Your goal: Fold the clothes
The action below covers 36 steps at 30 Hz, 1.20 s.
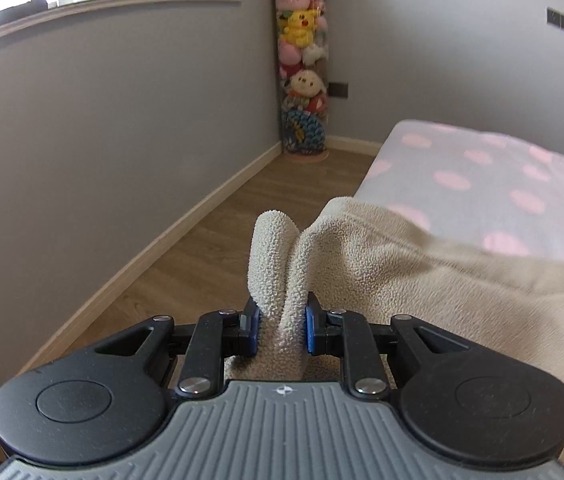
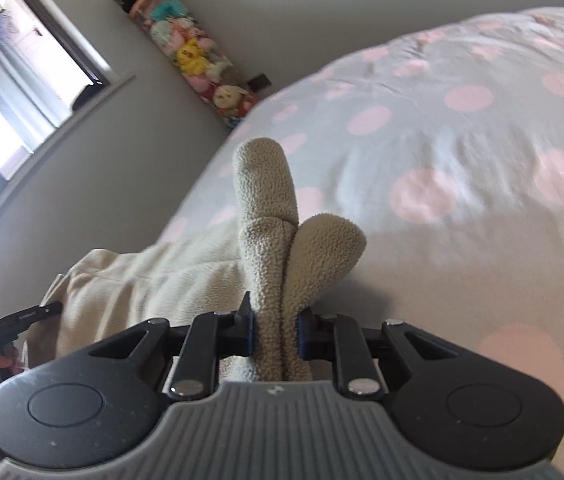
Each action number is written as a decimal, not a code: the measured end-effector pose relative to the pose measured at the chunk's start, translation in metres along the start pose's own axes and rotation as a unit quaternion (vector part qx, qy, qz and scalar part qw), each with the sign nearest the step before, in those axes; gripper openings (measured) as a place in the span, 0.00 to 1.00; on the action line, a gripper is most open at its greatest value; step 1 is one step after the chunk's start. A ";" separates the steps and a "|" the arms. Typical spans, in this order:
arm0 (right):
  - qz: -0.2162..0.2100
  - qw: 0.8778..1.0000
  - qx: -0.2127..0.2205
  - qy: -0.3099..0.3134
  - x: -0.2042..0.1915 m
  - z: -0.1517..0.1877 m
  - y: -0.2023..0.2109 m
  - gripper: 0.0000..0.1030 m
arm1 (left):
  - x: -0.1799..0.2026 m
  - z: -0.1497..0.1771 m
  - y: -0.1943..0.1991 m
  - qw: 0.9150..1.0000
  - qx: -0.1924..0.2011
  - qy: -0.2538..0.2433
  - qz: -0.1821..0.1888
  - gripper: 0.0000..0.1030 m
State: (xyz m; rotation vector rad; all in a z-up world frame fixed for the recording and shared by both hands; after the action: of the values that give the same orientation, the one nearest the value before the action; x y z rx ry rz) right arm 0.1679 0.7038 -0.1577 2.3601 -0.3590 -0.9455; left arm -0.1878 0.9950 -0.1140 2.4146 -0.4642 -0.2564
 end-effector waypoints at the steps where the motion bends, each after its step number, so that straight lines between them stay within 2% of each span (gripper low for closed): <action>1: 0.007 1.000 -0.006 -0.007 0.006 0.003 -0.005 0.20 | -0.001 0.005 -0.006 1.000 -0.009 0.002 -0.003 0.18; 7: 0.038 0.999 -0.037 -0.008 0.021 0.015 -0.032 0.21 | 0.004 0.023 -0.038 0.999 -0.049 -0.004 -0.007 0.19; 11: 0.038 0.998 -0.045 -0.013 0.028 0.021 -0.044 0.24 | 0.004 0.033 -0.053 0.997 -0.070 0.018 -0.006 0.20; 15: 0.032 0.998 -0.046 -0.013 0.032 0.023 -0.045 0.25 | 0.003 0.034 -0.051 0.996 -0.088 0.023 -0.015 0.22; 17: 0.035 0.998 -0.051 -0.021 0.033 0.022 -0.045 0.25 | 0.002 0.032 -0.043 0.995 -0.089 0.028 -0.027 0.27; 19: 0.040 0.997 -0.058 -0.025 0.032 0.019 -0.043 0.31 | 0.000 0.030 -0.033 0.995 -0.084 0.034 -0.040 0.32; 20: 0.047 0.997 -0.062 -0.024 0.032 0.017 -0.040 0.34 | -0.002 0.028 -0.026 0.995 -0.081 0.034 -0.049 0.36; 22: 0.072 0.995 -0.062 -0.012 0.029 0.013 -0.030 0.48 | -0.008 0.025 -0.008 0.995 -0.074 0.036 -0.061 0.38; 28: 0.100 0.994 -0.038 -0.006 0.022 0.005 0.016 0.49 | -0.021 0.015 0.073 0.998 -0.027 0.010 -0.064 0.40; 32: 0.102 0.994 -0.019 0.038 -0.011 0.003 0.058 0.50 | -0.012 0.009 0.127 0.998 -0.009 -0.025 -0.061 0.43; 34: 0.112 0.991 -0.004 0.073 -0.032 0.001 0.083 0.61 | -0.002 0.005 0.154 0.997 0.005 -0.041 -0.059 0.47; 36: 0.110 0.989 0.014 0.102 -0.055 0.002 0.111 0.67 | 0.007 0.003 0.184 0.997 0.020 -0.050 -0.056 0.50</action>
State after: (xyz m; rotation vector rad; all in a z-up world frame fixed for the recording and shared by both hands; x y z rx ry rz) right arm 0.1229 0.6382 -0.0629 2.3563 -0.5404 -0.5953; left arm -0.2308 0.8582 0.0013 2.4785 -0.3832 -0.4231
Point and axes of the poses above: each gripper's, at about its wrist camera, not at the fingertips, and y roughly against the way its jaws point, x to its right, z to its underside, the point moved 5 cm from there along -y, roughly the way its jaws point, and after that the axes turned 1 degree about z, right-handed, at the moved point
